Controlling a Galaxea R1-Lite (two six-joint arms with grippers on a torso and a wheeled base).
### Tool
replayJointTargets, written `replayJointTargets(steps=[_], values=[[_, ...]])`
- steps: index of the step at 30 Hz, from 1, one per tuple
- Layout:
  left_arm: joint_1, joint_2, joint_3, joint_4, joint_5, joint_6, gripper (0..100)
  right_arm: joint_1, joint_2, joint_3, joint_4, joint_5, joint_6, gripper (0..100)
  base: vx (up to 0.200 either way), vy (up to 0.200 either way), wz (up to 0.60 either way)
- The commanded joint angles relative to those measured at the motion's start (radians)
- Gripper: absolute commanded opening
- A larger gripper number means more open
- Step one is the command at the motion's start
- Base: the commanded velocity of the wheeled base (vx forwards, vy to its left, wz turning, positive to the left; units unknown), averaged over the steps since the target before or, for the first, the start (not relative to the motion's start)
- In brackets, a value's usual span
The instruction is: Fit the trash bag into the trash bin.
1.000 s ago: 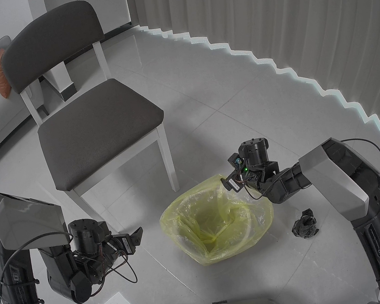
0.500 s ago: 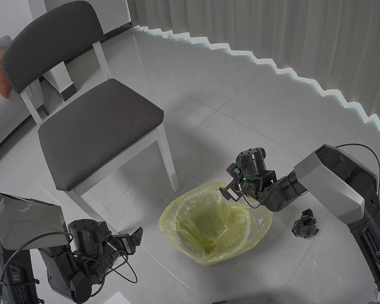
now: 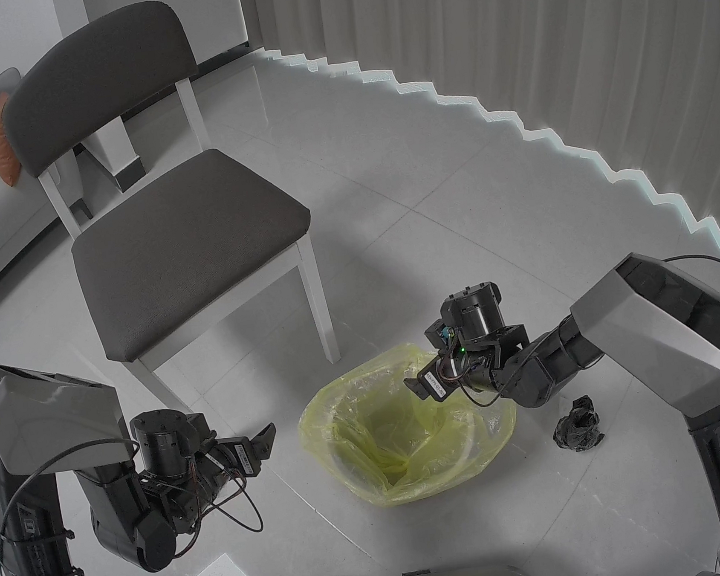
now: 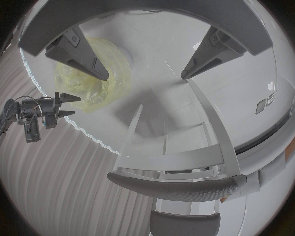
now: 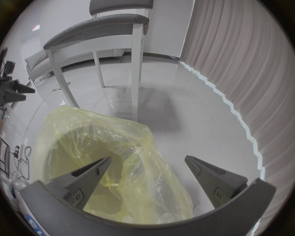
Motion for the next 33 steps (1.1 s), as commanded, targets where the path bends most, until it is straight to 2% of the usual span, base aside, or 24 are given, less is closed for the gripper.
replayJointTargets(steps=[1, 10, 12, 17, 20, 33], values=[[0.005, -0.002, -0.022, 0.0, -0.007, -0.002, 100, -0.018, -0.05, 0.012, 0.002, 0.001, 0.001, 100, 0.0, 0.0, 0.0], [-0.01, -0.023, -0.085, 0.038, -0.035, 0.003, 100, -0.118, -0.203, 0.202, 0.002, 0.001, 0.002, 100, 0.0, 0.0, 0.0], [-0.023, -0.073, -0.103, 0.115, -0.043, 0.01, 100, -0.138, -0.248, 0.242, 0.018, 0.001, 0.002, 100, 0.0, 0.0, 0.0], [-0.029, -0.185, -0.257, 0.431, -0.047, 0.015, 100, -0.156, -0.303, 0.262, 0.168, -0.002, 0.017, 100, 0.0, 0.0, 0.0], [-0.029, -0.188, -0.33, 0.514, -0.046, 0.015, 100, -0.152, -0.299, 0.259, 0.164, -0.004, 0.027, 100, 0.0, 0.0, 0.0], [-0.052, -0.171, -0.35, 0.527, -0.035, 0.016, 100, -0.112, -0.248, 0.246, 0.141, -0.01, 0.025, 100, 0.0, 0.0, 0.0]])
